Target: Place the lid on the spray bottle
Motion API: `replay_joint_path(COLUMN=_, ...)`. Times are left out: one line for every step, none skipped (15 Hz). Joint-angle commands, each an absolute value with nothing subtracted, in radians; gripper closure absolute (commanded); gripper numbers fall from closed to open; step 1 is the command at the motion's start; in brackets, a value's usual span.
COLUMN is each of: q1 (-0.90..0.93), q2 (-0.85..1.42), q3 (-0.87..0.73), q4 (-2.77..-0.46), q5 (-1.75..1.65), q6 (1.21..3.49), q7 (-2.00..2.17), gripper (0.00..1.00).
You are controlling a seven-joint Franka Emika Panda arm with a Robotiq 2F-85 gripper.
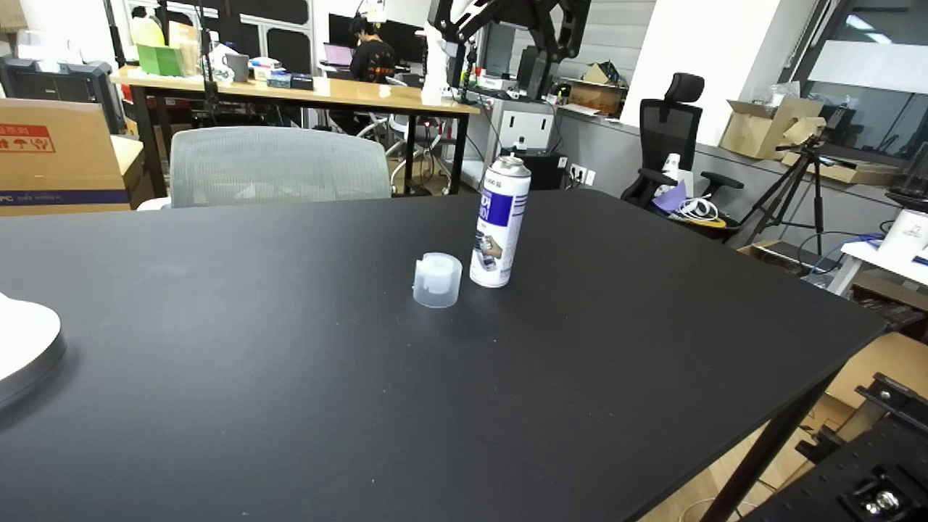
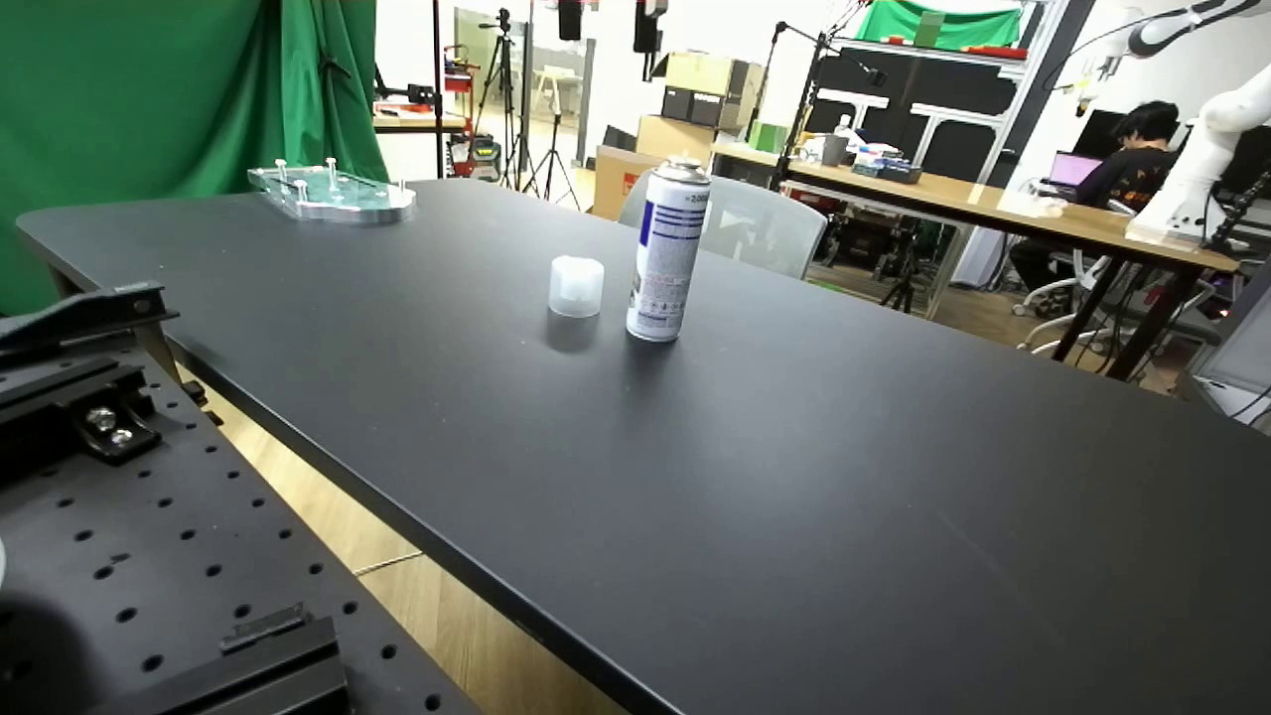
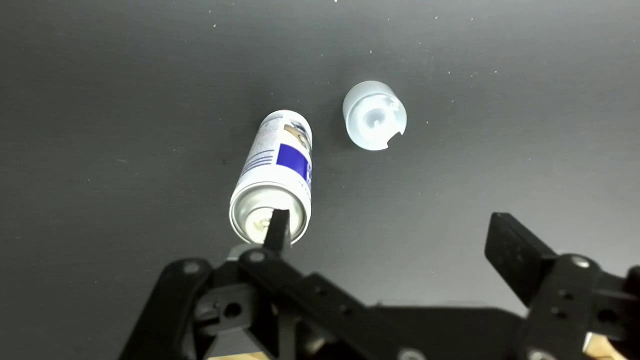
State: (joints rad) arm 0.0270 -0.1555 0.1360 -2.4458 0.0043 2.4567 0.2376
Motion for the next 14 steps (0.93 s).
replay_joint_path(q1=0.045, q2=-0.127, q3=0.118, q4=-2.424, q5=0.025, q6=2.422, q7=0.212, gripper=0.0)
replay_joint_path(q1=0.047, q2=-0.102, q3=0.12, q4=-2.415, q5=0.022, q6=2.422, q7=0.213, gripper=0.0)
replay_joint_path(q1=0.053, q2=-0.072, q3=0.12, q4=-2.403, q5=0.038, q6=2.416, q7=0.197, gripper=0.0)
replay_joint_path(q1=0.056, q2=-0.048, q3=0.121, q4=-2.396, q5=0.042, q6=2.416, q7=0.191, gripper=0.0)
replay_joint_path(q1=0.059, q2=-0.022, q3=0.121, q4=-2.388, q5=0.044, q6=2.416, q7=0.187, gripper=0.0)
replay_joint_path(q1=0.061, q2=0.007, q3=0.119, q4=-2.379, q5=0.05, q6=2.418, q7=0.181, gripper=0.0)
replay_joint_path(q1=0.062, q2=0.035, q3=0.116, q4=-2.367, q5=0.061, q6=2.422, q7=0.173, gripper=0.0)
replay_joint_path(q1=0.061, q2=0.064, q3=0.114, q4=-2.354, q5=0.06, q6=2.425, q7=0.18, gripper=0.0)
replay_joint_path(q1=0.06, q2=0.093, q3=0.111, q4=-2.338, q5=0.058, q6=2.426, q7=0.187, gripper=0.0)
replay_joint_path(q1=0.06, q2=0.119, q3=0.107, q4=-2.323, q5=0.046, q6=2.433, q7=0.209, gripper=0.0)
replay_joint_path(q1=0.062, q2=0.148, q3=0.101, q4=-2.306, q5=0.042, q6=2.441, q7=0.23, gripper=0.0)
replay_joint_path(q1=0.064, q2=0.172, q3=0.096, q4=-2.29, q5=0.048, q6=2.451, q7=0.24, gripper=0.0)
replay_joint_path(q1=0.068, q2=0.197, q3=0.091, q4=-2.272, q5=0.047, q6=2.464, q7=0.255, gripper=0.0)
replay_joint_path(q1=0.071, q2=0.221, q3=0.089, q4=-2.256, q5=0.061, q6=2.473, q7=0.26, gripper=0.0)
